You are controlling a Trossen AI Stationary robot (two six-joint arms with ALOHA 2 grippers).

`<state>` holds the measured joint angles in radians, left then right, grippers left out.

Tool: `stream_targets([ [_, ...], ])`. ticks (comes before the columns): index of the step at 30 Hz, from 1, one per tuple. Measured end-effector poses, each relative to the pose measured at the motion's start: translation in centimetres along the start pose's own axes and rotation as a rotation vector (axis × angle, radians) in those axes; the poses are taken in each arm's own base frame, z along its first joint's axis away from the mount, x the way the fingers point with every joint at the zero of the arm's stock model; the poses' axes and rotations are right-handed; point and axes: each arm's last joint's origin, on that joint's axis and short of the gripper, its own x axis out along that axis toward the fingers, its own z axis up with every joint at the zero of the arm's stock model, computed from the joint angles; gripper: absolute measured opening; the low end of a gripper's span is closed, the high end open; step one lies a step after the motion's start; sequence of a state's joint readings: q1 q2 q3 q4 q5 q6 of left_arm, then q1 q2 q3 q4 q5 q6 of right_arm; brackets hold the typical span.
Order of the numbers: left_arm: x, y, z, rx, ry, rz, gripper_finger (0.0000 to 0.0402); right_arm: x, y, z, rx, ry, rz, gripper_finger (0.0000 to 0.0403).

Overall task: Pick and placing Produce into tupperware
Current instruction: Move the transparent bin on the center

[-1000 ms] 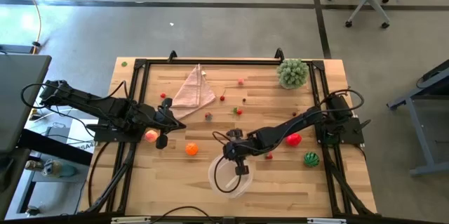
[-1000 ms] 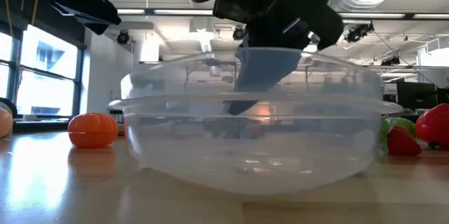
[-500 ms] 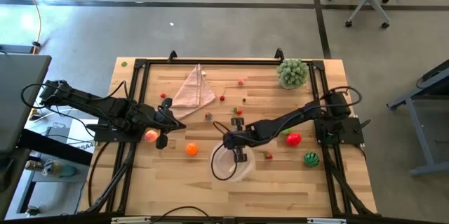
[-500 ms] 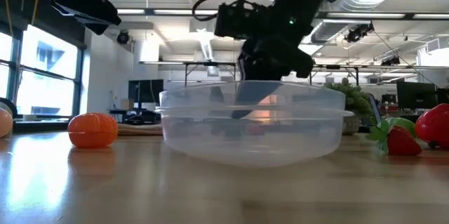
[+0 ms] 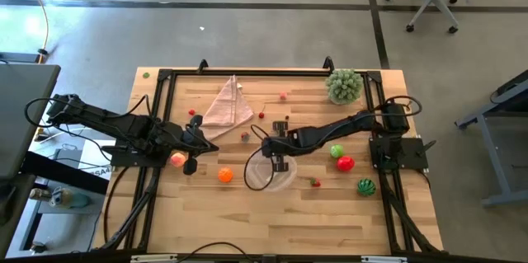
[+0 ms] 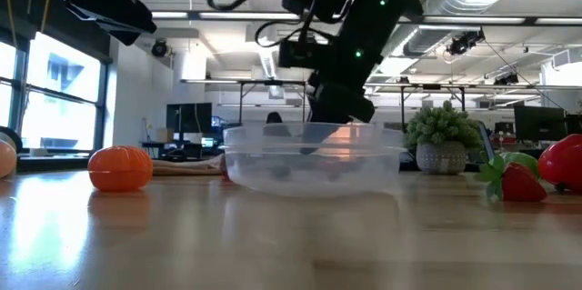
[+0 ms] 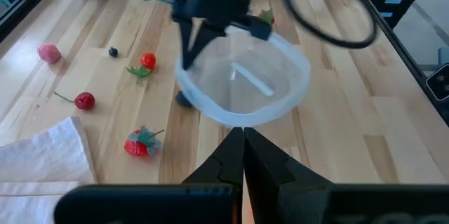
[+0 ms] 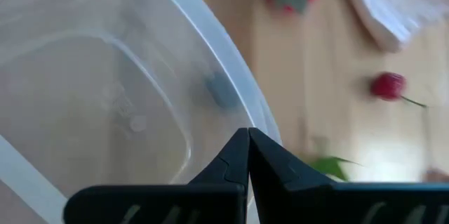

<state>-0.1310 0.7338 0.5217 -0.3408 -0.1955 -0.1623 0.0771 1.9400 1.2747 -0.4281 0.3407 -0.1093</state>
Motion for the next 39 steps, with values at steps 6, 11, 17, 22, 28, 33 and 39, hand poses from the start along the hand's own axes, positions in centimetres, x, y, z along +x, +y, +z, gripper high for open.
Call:
stream_targets([
  [6,0.0,0.0,0.0,0.0,0.0,0.0,0.0001,0.8,-2.4,-0.7,0.012,0.053,-0.038,0.0],
  [11,0.0,0.0,0.0,0.0,0.0,0.0,0.0001,1.2,-3.6,-1.0,0.017,0.074,-0.046,0.0],
  [17,0.0,0.0,0.0,0.0,0.0,0.0,0.0001,0.9,-2.8,-0.9,0.012,0.061,-0.005,0.0],
  [22,0.0,0.0,0.0,0.0,0.0,0.0,0.0001,0.2,-0.5,-0.4,0.011,0.036,0.056,0.0],
  [28,0.0,0.0,0.0,0.0,-0.001,0.0,0.0001,-1.0,3.1,-0.1,0.004,0.007,0.131,0.0],
  [33,0.0,0.0,0.0,0.0,-0.001,-0.001,0.0001,-2.0,5.5,0.0,0.005,-0.012,0.224,0.0],
  [39,0.0,0.0,0.0,0.0,-0.001,-0.001,0.0001,-3.0,7.9,-0.1,-0.009,-0.017,0.32,0.0],
])
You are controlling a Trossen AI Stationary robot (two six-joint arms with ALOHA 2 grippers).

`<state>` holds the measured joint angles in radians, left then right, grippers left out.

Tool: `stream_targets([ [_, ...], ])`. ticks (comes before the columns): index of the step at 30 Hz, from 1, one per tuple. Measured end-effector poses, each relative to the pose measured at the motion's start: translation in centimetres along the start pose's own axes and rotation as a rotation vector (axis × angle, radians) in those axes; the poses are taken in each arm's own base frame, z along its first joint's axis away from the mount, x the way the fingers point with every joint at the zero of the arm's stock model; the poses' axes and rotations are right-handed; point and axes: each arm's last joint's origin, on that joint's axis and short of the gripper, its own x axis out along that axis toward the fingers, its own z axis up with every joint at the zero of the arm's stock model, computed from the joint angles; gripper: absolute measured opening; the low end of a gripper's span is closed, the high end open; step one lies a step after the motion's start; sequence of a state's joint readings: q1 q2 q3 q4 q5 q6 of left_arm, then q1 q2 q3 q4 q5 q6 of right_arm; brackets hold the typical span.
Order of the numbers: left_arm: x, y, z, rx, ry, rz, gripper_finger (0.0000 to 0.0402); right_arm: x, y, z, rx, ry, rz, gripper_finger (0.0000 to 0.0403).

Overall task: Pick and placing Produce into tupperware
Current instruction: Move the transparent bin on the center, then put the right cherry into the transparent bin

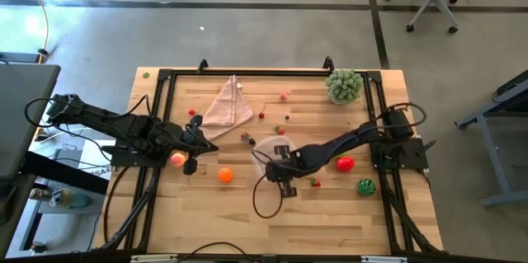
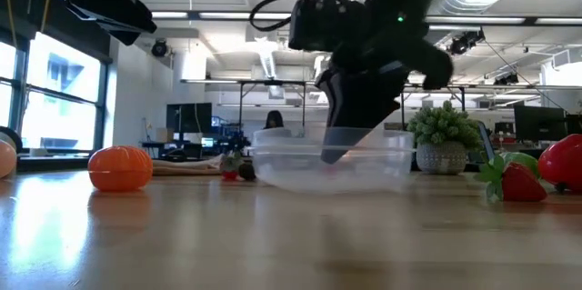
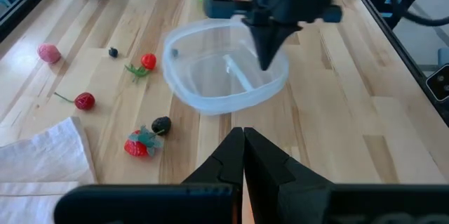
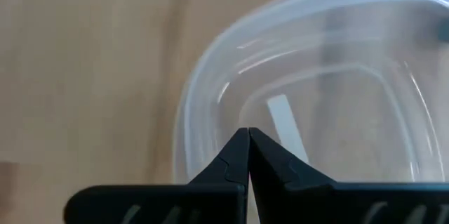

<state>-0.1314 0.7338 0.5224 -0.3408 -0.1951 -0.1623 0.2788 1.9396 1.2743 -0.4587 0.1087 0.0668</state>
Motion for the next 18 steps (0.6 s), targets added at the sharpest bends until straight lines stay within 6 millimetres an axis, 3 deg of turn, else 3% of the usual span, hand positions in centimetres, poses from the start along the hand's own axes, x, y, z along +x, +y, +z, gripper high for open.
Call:
stream_targets([
  [6,0.0,0.01,0.0,0.0,0.0,0.0,0.0001,-0.14,1.27,-0.04,-0.015,-0.007,0.019,0.0],
  [18,0.0,0.0,0.0,0.0,0.0,0.0,0.0001,-0.26,0.59,0.22,-0.004,-0.004,0.002,0.0],
])
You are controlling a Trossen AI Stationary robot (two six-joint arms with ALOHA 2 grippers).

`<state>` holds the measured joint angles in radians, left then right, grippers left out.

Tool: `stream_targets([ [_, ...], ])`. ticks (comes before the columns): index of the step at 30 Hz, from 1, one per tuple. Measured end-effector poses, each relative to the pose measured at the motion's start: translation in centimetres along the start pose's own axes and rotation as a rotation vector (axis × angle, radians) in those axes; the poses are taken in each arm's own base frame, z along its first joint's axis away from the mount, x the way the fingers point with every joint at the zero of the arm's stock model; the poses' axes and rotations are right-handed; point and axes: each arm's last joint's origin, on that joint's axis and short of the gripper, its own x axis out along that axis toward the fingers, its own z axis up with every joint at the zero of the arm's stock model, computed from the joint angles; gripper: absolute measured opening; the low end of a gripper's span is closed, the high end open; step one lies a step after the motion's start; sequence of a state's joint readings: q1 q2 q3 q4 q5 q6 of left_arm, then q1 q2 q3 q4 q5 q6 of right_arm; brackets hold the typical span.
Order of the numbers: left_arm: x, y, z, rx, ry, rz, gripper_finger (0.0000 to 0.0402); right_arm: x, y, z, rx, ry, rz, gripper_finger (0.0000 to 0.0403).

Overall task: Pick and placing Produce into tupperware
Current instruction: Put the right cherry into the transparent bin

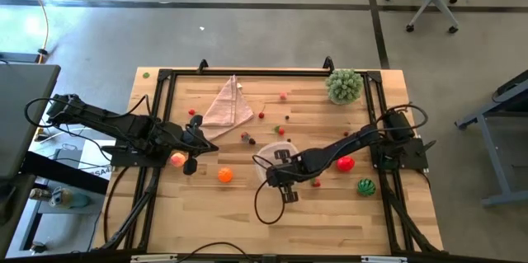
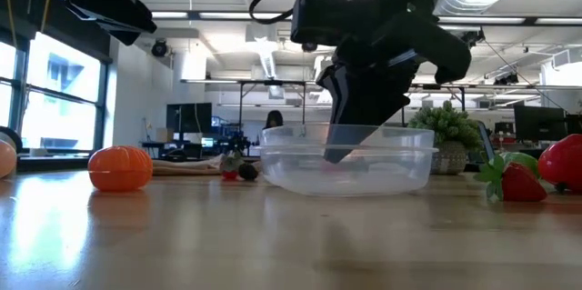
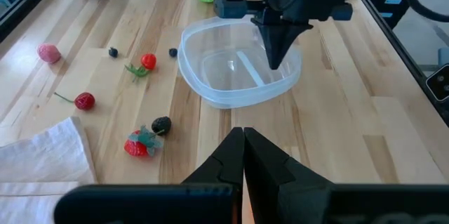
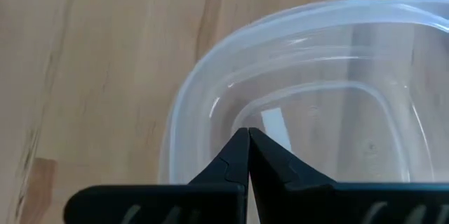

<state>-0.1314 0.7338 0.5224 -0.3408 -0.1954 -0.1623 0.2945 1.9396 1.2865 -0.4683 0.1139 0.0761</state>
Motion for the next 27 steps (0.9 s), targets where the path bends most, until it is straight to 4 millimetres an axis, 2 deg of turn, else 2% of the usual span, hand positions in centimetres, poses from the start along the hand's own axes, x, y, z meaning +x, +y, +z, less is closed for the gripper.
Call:
stream_targets([
  [4,0.0,0.0,0.0,0.0,0.0,0.0,0.0001,-1.2,-0.4,1.3,-0.011,0.001,-0.052,0.0],
  [7,0.0,0.0,0.0,0.0,0.0,0.0,0.0001,-2.8,-0.7,2.6,-0.04,0.018,-0.123,0.0],
  [12,0.0,0.0,0.0,0.0,0.0,0.0,0.0001,-6.5,-1.4,4.7,-0.065,0.056,-0.284,0.0],
  [17,0.0,0.0,0.0,0.0,0.0,0.0,0.0001,-10.4,-2.8,6.0,-0.038,0.112,-0.432,0.0],
  [22,0.0,0.0,0.0,0.0,0.0,0.0,0.0001,-14.0,-4.6,5.7,0.06,0.175,-0.534,0.0],
  [27,0.0,0.0,0.0,0.0,0.0,0.0,0.0001,-17.9,-6.2,3.0,0.206,0.184,-0.608,0.0],
])
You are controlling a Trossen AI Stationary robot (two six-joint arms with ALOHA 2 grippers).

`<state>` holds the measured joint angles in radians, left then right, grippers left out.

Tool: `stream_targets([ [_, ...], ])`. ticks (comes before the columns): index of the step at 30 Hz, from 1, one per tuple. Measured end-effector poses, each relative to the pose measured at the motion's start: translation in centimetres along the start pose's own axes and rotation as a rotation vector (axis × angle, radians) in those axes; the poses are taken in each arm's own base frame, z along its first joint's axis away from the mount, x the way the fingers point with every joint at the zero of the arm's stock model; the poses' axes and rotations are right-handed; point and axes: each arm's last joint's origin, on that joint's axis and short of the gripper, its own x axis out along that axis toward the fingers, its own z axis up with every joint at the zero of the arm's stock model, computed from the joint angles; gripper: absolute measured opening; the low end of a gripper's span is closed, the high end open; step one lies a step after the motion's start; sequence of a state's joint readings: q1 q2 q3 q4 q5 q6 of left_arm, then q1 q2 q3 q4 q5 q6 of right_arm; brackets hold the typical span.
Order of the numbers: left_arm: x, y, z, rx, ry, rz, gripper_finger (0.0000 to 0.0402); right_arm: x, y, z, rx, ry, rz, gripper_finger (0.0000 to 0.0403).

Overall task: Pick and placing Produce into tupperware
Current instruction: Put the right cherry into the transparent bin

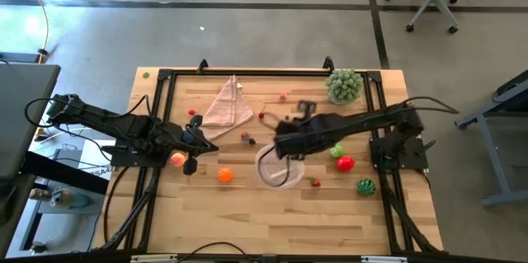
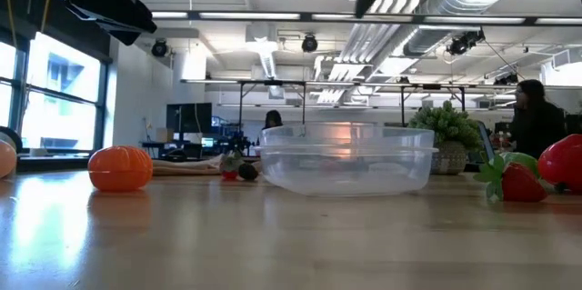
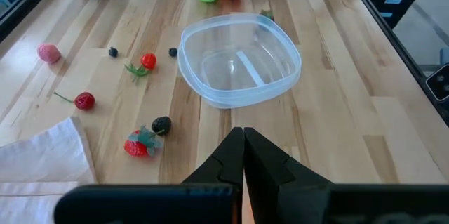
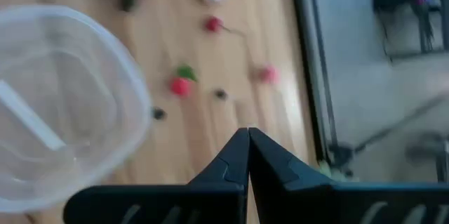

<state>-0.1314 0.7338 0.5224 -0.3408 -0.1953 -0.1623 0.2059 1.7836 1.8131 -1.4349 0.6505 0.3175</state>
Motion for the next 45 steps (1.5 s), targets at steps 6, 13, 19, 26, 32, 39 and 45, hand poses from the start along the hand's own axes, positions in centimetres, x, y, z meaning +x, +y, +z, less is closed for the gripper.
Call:
stream_targets([
  [6,0.0,0.0,0.0,0.0,0.001,0.0,0.0001,-1.2,-3.8,-6.5,0.272,0.015,0.01,0.0],
  [13,0.0,0.0,0.0,0.0,0.001,0.0,0.0001,0.0,-5.0,-15.4,0.743,0.117,0.125,0.0],
  [19,0.0,0.0,0.0,0.0,0.001,0.0,0.0001,1.8,-4.9,-20.0,0.919,0.21,0.17,0.0009],
  [26,0.0,0.0,0.0,0.0,0.001,0.0,0.0001,4.8,-4.9,-22.0,1.09,0.314,0.165,0.0072],
  [32,0.0,0.0,0.0,0.0,0.002,0.0,0.0001,7.1,-5.3,-22.0,1.236,0.342,0.17,0.0112],
  [39,0.0,0.0,0.0,0.0,0.002,0.0,0.0001,9.8,-5.6,-22.2,1.325,0.415,0.214,0.0132],
  [45,0.0,0.0,0.0,0.001,0.003,0.0,0.0001,11.5,-6.1,-21.9,1.413,0.476,0.163,0.0136],
])
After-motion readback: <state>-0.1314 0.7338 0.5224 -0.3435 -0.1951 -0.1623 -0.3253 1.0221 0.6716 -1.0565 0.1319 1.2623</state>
